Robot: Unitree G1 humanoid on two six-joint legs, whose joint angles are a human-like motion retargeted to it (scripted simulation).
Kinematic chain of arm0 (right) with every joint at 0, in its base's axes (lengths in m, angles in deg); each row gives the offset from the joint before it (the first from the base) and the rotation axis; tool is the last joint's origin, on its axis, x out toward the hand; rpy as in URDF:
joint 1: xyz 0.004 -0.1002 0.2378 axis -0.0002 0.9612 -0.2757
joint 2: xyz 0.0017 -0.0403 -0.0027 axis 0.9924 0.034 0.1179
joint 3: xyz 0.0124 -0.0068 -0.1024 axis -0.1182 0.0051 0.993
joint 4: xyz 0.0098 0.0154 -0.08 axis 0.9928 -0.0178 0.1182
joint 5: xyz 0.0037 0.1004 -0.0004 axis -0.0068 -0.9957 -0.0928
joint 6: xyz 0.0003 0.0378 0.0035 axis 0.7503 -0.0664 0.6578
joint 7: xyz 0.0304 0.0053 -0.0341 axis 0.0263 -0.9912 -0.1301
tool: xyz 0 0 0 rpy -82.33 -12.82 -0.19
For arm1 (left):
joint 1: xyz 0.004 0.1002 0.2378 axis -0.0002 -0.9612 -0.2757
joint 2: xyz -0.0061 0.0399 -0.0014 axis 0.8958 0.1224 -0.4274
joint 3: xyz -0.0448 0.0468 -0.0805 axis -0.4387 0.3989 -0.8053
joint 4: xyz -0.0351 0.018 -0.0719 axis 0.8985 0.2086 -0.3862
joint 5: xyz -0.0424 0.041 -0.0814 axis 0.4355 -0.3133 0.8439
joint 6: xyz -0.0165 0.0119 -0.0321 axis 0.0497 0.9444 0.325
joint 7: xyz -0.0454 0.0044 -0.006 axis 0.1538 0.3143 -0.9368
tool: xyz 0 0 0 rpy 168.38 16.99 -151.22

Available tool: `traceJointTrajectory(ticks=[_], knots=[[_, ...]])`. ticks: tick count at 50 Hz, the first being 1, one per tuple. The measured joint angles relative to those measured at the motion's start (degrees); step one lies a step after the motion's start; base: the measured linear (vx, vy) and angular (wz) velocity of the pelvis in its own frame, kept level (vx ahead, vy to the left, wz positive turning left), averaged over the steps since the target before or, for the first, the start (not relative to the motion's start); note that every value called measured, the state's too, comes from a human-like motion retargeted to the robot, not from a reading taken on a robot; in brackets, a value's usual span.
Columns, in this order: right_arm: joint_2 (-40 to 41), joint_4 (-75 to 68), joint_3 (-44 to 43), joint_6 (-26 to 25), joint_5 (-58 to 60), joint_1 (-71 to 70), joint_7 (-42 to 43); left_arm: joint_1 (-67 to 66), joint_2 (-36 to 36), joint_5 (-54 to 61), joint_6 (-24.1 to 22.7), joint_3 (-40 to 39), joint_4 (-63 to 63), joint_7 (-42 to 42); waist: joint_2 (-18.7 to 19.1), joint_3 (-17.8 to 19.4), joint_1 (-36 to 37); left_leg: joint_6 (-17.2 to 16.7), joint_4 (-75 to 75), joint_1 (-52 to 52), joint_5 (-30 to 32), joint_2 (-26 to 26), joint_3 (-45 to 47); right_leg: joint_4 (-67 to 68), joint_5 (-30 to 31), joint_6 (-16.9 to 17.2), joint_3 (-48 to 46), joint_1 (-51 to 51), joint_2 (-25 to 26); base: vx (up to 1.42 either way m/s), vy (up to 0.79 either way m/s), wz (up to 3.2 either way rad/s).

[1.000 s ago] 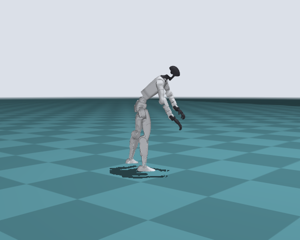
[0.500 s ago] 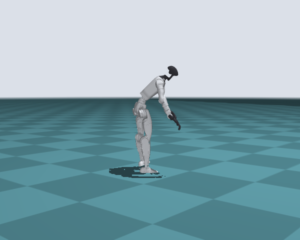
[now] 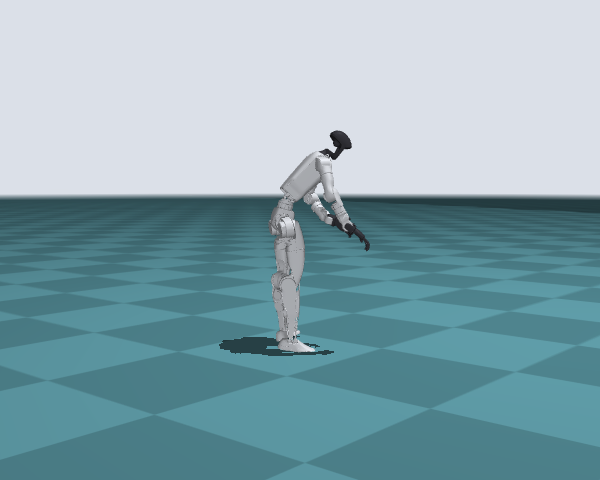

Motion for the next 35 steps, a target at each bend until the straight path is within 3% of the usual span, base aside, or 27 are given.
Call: traceJointTrajectory(ticks=[5,8,11,15,19,23,27,30,35], knots=[[-2.36,6.56,-2.74,1.92,-4.96,7.92,1.29,-10.19,9.81,14.22,0.03,-7.35,-1.53,-2.55,0.56,-4.91,5.03,0.07,0.0,4.72,-3.16,-1.18,-2.71,2.71,-2.08,0.0,-1.37,4.92,-2.77,0.39,0.27,0.51],[-2.55,8.82,-4.57,2.79,-7.65,11.04,2.78,-12.76,16.39,17.07,2.2,-11.73,4.65,-0.08,-0.09,-5.89,6.5,1.18,0.56,9.13,-5.74,-3.36,-5.15,7.09,-4.24,0.0,-2.25,8.75,-6.26,0.42,0.38,0.84],[-3.94,12.31,-6.73,4.34,-10.32,15.45,1.91,-16.27,20.72,15.71,5.95,-18.08,13.61,4.17,-0.86,-9.49,6.51,3.27,3.42,10.88,-8.64,-5.49,-8.79,14.72,-7.29,-0.22,-2.9,9.59,-9.68,0.37,0.33,1.14],[-6.14,17.04,-7.15,5.28,-13.82,16.97,-0.25,-18.27,26.57,19.81,9.69,-27.72,24.21,9.08,-1.8,-11.56,6.41,3.92,7.53,11.89,-10.94,-4.62,-12.97,24.5,-11.27,-1.79,-1.58,7.63,-8.54,0.28,0.04,0.94],[-9.05,21.57,-6.81,6.14,-15.99,16.1,-2.23,-19.07,33.98,22.77,10.4,-33.42,30.73,7.84,-2.87,-11.8,5.63,3.6,10.4,12.51,-12.5,-4.0,-16.63,26.77,-13.02,-2.14,-1.56,5.71,-6.42,0.23,-0.04,0.89],[-12.79,25.15,-5.81,5.98,-16.24,13.94,-4.21,-18.95,41.47,18.44,11.68,-33.66,33.44,3.87,-3.68,-10.74,4.51,3.26,10.89,12.98,-12.82,-4.38,-20.41,19.73,-11.74,-1.99,-4.02,4.97,-4.99,0.17,-0.09,0.94],[-16.56,26.94,-4.14,4.36,-15.24,10.73,-5.71,-14.55,47.64,15.55,13.4,-31.65,36.36,0.36,-5.0,-8.57,3.86,1.86,9.47,13.39,-12.1,-5.06,-23.96,6.96,-6.73,0.0,-6.61,3.99,-3.11,0.11,-0.27,0.91],[-18.7,26.98,-3.01,2.81,-13.99,7.44,-6.4,-7.25,51.08,12.06,14.91,-27.94,38.91,-0.7,-6.19,-6.44,4.21,0.05,7.61,12.58,-10.46,-4.76,-25.76,-0.65,-2.76,0.0,-8.81,0.29,-0.35,-0.04,-0.52,0.73],[-18.92,24.08,-0.43,1.01,-11.21,2.28,-5.83,8.32,51.21,5.11,15.05,-18.04,40.16,0.68,-8.26,-2.98,3.71,0.0,4.74,12.27,-8.19,-7.1,-29.08,-3.6,1.3,0.0,-13.73,-4.42,-0.97,-0.04,-0.4,0.76]])
